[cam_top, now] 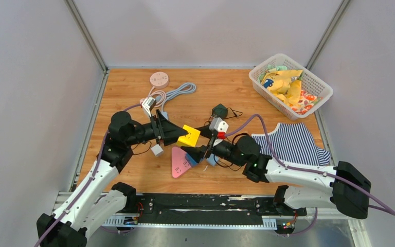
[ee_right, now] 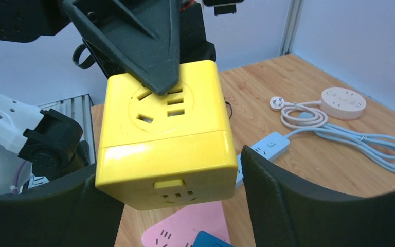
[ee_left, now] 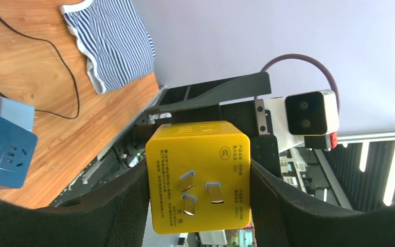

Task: Insert the plug
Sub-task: Pick up the plug from the center of the board.

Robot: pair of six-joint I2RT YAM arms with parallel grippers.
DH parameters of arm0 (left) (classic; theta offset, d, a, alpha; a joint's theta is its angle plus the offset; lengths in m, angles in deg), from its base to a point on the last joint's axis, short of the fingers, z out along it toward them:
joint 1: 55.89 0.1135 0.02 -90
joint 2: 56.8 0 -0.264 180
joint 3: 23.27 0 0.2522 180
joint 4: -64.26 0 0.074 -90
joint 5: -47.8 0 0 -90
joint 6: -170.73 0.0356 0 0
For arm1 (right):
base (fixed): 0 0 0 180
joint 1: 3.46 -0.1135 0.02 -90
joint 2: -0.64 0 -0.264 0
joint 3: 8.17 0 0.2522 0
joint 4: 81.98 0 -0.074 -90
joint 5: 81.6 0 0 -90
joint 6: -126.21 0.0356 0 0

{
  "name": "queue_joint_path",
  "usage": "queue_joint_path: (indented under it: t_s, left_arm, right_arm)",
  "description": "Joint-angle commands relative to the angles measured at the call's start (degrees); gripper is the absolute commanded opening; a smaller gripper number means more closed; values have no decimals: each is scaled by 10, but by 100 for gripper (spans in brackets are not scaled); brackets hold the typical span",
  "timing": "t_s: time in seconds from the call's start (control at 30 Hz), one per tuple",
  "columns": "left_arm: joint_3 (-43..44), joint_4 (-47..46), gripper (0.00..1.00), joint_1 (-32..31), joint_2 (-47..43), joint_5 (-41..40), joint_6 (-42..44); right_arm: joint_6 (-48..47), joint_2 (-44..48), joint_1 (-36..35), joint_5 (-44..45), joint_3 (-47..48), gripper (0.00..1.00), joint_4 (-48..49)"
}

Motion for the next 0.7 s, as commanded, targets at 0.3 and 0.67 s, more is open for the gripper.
queue_joint_path:
  t_s: [0.3,0.67]
  left_arm:
    - [-24,-107,0,-2,-31,12,-139]
    - [-36,-120,0,-2,-43,10,-157]
  right_arm:
    - [37,12,3,-26,-42,71,174]
    - [37,-6,3,-44,-47,65,280]
